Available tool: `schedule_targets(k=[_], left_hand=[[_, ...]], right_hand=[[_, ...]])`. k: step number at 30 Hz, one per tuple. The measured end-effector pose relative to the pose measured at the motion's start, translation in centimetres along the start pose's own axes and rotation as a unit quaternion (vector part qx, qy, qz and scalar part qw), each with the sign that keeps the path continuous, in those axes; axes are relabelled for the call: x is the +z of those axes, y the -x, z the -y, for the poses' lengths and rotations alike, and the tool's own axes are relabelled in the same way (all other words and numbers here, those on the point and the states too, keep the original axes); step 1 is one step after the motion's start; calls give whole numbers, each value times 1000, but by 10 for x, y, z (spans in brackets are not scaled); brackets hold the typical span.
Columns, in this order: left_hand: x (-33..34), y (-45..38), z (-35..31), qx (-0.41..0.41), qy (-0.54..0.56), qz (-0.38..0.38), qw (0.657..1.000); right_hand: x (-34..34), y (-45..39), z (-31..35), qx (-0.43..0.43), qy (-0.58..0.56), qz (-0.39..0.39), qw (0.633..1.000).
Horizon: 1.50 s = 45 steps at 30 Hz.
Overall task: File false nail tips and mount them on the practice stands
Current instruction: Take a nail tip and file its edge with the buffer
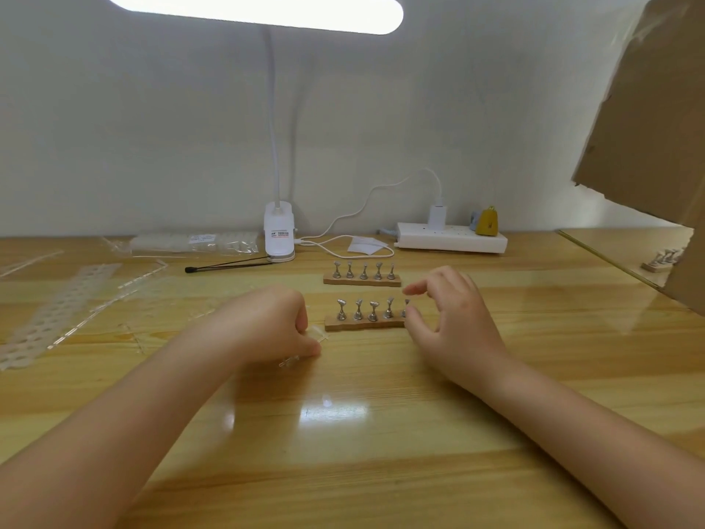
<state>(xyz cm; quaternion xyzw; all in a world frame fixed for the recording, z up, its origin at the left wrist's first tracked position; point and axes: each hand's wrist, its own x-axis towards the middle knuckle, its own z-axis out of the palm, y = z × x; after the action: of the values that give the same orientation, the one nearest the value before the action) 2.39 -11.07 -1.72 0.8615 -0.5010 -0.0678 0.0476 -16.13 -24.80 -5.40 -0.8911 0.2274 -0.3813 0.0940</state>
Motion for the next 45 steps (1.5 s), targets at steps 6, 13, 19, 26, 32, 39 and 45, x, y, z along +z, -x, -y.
schedule_targets(k=[6,13,19,26,32,39,45], left_hand=[[0,2,-1,11,52,-1,999],[9,1,-15,83,373,-62,922],[38,5,-31,123,482,-133,857],[50,7,-36,126,475,-221,842],[51,10,-36,140,432,-255,854],[49,13,-39,164,371,-324,855],[47,14,-40,183,339,-380,841]], right_hand=[[-1,8,21,-55,-33,53,997],[5,8,27,120,-221,108,962],[2,6,24,184,-334,141,914],[5,6,23,221,-371,120,894],[5,8,28,181,-361,123,907],[4,8,30,151,-365,124,910],[6,9,30,146,-368,122,910]])
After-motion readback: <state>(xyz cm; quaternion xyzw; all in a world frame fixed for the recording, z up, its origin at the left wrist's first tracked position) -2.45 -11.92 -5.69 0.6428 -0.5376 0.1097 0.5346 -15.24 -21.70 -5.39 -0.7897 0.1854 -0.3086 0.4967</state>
